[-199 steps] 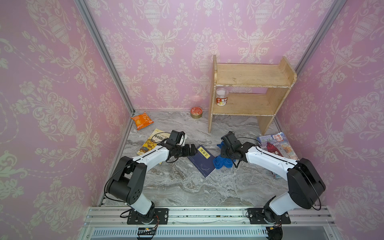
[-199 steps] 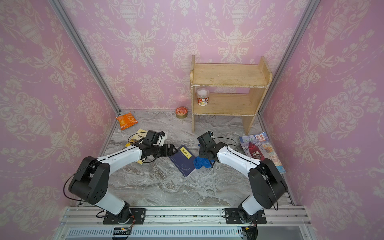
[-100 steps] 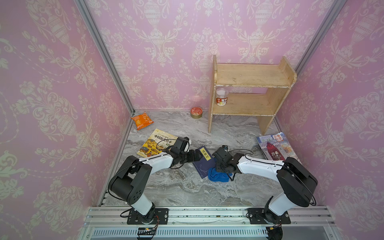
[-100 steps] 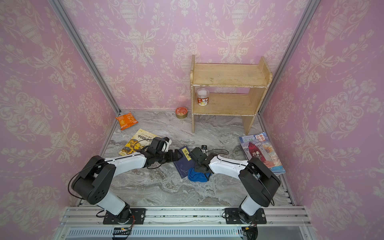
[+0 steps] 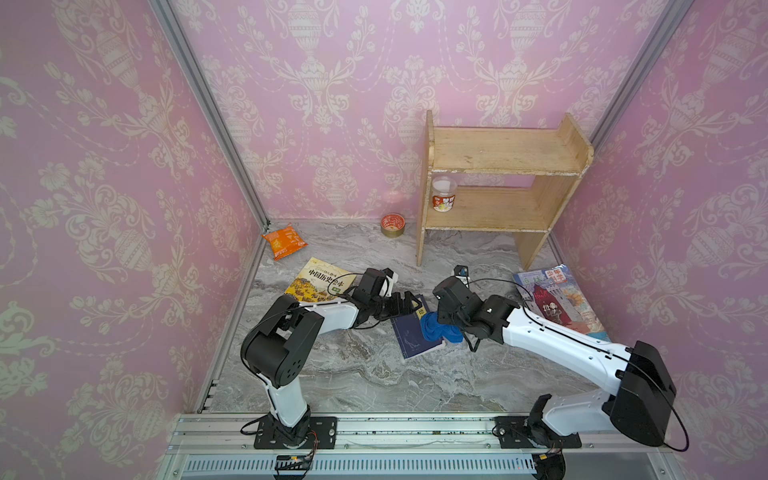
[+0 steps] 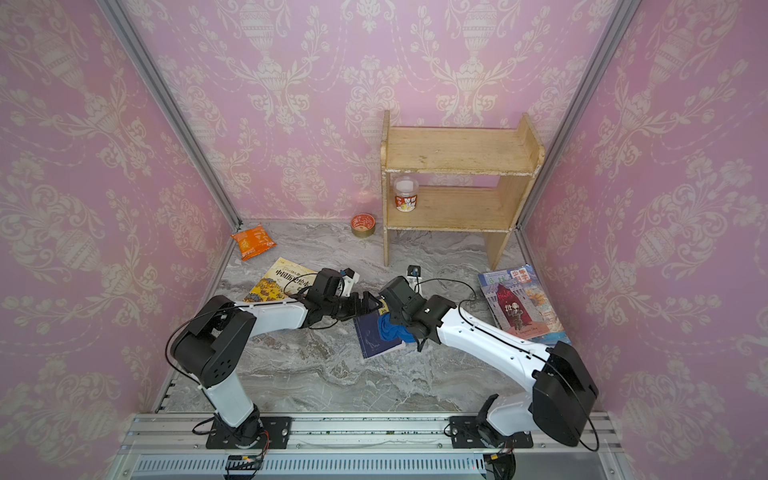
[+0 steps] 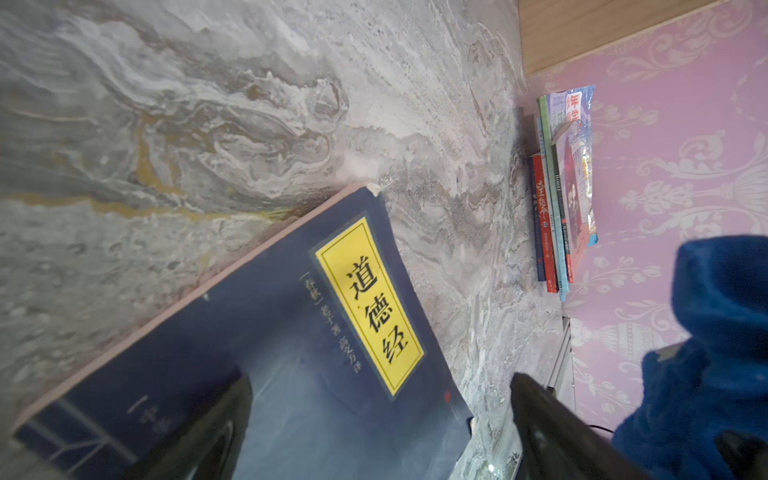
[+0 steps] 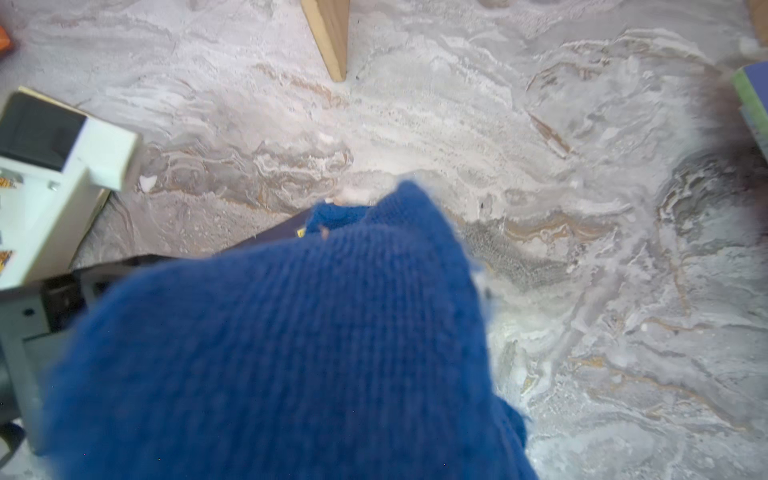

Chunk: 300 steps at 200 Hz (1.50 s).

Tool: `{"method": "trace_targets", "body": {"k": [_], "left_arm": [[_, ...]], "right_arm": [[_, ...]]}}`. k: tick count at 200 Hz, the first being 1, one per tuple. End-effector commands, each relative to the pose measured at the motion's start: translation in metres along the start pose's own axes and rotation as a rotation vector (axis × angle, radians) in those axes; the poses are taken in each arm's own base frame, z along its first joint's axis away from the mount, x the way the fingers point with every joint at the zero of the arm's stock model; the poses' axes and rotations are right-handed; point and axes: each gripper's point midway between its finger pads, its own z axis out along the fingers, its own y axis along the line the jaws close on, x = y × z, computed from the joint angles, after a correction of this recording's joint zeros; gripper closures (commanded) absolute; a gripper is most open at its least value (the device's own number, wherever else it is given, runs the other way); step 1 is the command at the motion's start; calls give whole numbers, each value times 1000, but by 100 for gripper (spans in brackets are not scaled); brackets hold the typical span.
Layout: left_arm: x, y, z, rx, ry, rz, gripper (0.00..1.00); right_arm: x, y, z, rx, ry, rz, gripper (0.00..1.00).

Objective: Wipe the cover of the book
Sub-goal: Move the book to the center of the board, then wipe the dirt from the cover of the book.

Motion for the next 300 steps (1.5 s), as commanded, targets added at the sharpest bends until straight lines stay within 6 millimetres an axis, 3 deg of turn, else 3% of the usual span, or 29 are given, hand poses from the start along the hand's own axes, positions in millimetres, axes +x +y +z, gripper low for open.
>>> {"method": "trace_targets", "body": {"k": [1,31,48,68,96,143,158,175,207,216,240,252,273,300], "left_arm": [[-5,-15,-11,17,-14,-7,1],[-4,-4,-43,-107,-103,16,0],[1,9,-47,-165,-108,26,1],[6,25,-46,-217,-103,32,1],[8,33,-34,-221,-82,13,1],[9,33,-26,-204,-73,-4,1],[13,31,-24,-188,-62,-12,1],[22,30,-22,-182,-42,-16,1],[33,20,-32,-148,-23,-25,1],[42,23,-40,-164,-14,-27,1],[40,10,-73,-212,-41,26,1],[27,0,-97,-271,-83,58,1],[18,-4,-133,-333,-132,89,1],[10,-1,-168,-346,-145,52,1]], "right_arm": [[-12,-18,13,174,-53,-40,100],[2,-14,41,153,20,-8,100],[21,-21,63,97,103,59,100],[38,-34,70,132,132,42,100],[71,-36,74,119,208,17,100],[136,-25,60,67,296,3,100],[146,-26,54,68,308,5,100],[134,-33,44,95,266,-5,100],[67,-26,11,112,99,-68,100],[48,-20,4,110,53,-86,100],[7,1,-2,131,-39,-131,100],[-8,9,3,183,-81,-139,100],[-11,11,22,305,-118,-118,100],[9,39,56,272,-65,-122,100]]}}
